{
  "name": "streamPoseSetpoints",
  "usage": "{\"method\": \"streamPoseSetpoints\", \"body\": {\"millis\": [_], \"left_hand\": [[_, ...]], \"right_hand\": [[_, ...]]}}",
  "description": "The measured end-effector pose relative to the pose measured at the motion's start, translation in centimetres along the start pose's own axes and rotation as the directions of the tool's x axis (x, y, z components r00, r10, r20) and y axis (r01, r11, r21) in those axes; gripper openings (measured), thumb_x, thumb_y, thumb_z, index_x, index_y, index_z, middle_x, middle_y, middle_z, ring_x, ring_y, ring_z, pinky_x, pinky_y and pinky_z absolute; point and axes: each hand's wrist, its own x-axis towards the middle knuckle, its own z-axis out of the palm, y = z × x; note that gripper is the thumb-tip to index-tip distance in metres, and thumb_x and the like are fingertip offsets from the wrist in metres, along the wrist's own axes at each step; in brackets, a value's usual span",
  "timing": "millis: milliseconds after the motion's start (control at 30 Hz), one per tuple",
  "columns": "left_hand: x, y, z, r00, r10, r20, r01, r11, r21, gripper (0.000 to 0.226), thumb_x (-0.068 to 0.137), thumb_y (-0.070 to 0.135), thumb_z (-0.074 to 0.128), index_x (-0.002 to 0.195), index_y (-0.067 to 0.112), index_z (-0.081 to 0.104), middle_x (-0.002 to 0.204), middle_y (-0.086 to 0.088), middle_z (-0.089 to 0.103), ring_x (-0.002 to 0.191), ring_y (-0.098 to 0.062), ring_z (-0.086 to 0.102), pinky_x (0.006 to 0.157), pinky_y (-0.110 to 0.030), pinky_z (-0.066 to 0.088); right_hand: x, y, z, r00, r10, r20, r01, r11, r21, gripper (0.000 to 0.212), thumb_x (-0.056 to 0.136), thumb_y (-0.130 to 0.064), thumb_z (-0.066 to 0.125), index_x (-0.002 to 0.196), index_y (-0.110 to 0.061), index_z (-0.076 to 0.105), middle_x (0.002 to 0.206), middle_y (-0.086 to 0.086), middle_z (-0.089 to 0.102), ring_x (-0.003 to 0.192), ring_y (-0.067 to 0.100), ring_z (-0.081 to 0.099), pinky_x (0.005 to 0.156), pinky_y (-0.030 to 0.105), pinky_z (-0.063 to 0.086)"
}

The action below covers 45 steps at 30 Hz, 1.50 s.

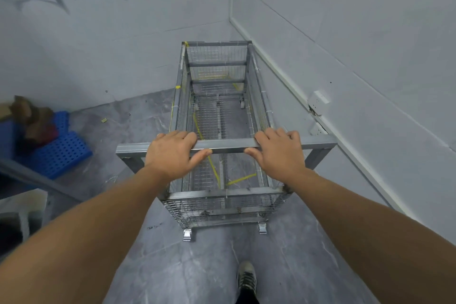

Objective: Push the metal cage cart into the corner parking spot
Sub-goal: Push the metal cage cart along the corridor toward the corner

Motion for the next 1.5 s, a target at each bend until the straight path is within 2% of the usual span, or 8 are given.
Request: {"method": "streamPoseSetpoints", "body": {"millis": [233, 400, 567, 733, 867, 1033, 1333, 1500], "left_hand": [[6.6, -2.2, 2.0, 0.999, -0.015, -0.043, 0.015, 1.0, -0.004, 0.05, 0.09, 0.071, 0.028, 0.073, 0.025, 0.039, 0.065, 0.009, 0.041, 0.06, -0.015, 0.037, 0.058, -0.03, 0.031], [10.4, -3.8, 3.2, 0.998, 0.006, -0.063, -0.005, 1.0, 0.021, 0.051, 0.089, 0.07, 0.032, 0.071, 0.023, 0.04, 0.064, 0.004, 0.052, 0.059, -0.02, 0.049, 0.056, -0.029, 0.027], [14.1, -5.5, 4.3, 0.998, -0.027, -0.048, 0.028, 0.999, 0.016, 0.053, 0.089, 0.072, 0.025, 0.071, 0.025, 0.039, 0.063, 0.007, 0.046, 0.058, -0.014, 0.038, 0.054, -0.028, 0.028], [17.9, -7.8, 5.9, 0.999, -0.037, -0.039, 0.038, 0.999, 0.018, 0.055, 0.09, 0.072, 0.026, 0.073, 0.023, 0.047, 0.065, 0.006, 0.052, 0.06, -0.016, 0.045, 0.057, -0.029, 0.03], [20.7, -9.7, 6.8, 0.998, -0.041, -0.041, 0.042, 0.999, 0.016, 0.054, 0.091, 0.071, 0.027, 0.074, 0.023, 0.047, 0.064, 0.006, 0.05, 0.058, -0.015, 0.04, 0.056, -0.028, 0.03], [23.5, -11.8, 7.8, 0.998, -0.039, -0.05, 0.039, 0.999, 0.001, 0.053, 0.091, 0.07, 0.029, 0.074, 0.023, 0.047, 0.064, 0.006, 0.05, 0.057, -0.014, 0.039, 0.055, -0.028, 0.031], [25.3, -12.9, 8.3, 0.999, -0.029, -0.032, 0.03, 0.999, 0.035, 0.053, 0.091, 0.071, 0.028, 0.074, 0.023, 0.045, 0.064, 0.006, 0.051, 0.057, -0.014, 0.038, 0.054, -0.027, 0.028], [25.4, -12.6, 8.2, 0.998, -0.037, -0.05, 0.036, 0.999, -0.01, 0.046, 0.089, 0.07, 0.033, 0.074, 0.026, 0.034, 0.064, 0.003, 0.054, 0.057, -0.016, 0.041, 0.053, -0.028, 0.033]], "right_hand": [[7.3, 2.7, 2.0, 0.998, -0.029, -0.05, 0.027, 0.999, -0.021, 0.059, 0.093, -0.066, 0.021, 0.097, -0.021, 0.059, 0.092, 0.0, 0.062, 0.085, 0.025, 0.056, 0.079, 0.044, 0.035], [11.5, 4.1, 3.0, 0.998, -0.053, -0.042, 0.052, 0.998, -0.018, 0.055, 0.095, -0.066, 0.027, 0.101, -0.022, 0.059, 0.095, -0.001, 0.062, 0.088, 0.025, 0.056, 0.081, 0.044, 0.034], [15.8, 5.2, 4.1, 0.991, -0.072, -0.109, 0.073, 0.997, 0.005, 0.057, 0.093, -0.066, 0.026, 0.097, -0.021, 0.06, 0.09, -0.001, 0.062, 0.083, 0.025, 0.057, 0.078, 0.044, 0.036], [20.5, 6.0, 5.4, 0.986, -0.09, -0.137, 0.091, 0.996, 0.0, 0.055, 0.094, -0.066, 0.028, 0.096, -0.02, 0.059, 0.088, 0.0, 0.062, 0.082, 0.026, 0.057, 0.077, 0.043, 0.036], [24.1, 6.5, 6.2, 0.981, -0.097, -0.169, 0.096, 0.995, -0.012, 0.055, 0.094, -0.066, 0.029, 0.093, -0.019, 0.059, 0.086, 0.0, 0.062, 0.08, 0.026, 0.056, 0.074, 0.04, 0.031], [27.8, 6.4, 7.0, 0.974, -0.104, -0.2, 0.106, 0.994, -0.003, 0.054, 0.094, -0.065, 0.03, 0.091, -0.019, 0.058, 0.083, 0.0, 0.06, 0.078, 0.026, 0.056, 0.074, 0.04, 0.032], [30.0, 7.4, 8.1, 0.942, -0.173, -0.288, 0.165, 0.985, -0.051, 0.049, 0.094, -0.063, 0.04, 0.087, -0.017, 0.056, 0.078, 0.001, 0.057, 0.071, 0.026, 0.053, 0.07, 0.038, 0.03], [30.2, 7.8, 8.1, 0.936, -0.191, -0.297, 0.186, 0.982, -0.047, 0.047, 0.095, -0.063, 0.046, 0.091, -0.018, 0.057, 0.08, 0.002, 0.059, 0.073, 0.026, 0.055, 0.07, 0.038, 0.032]]}}
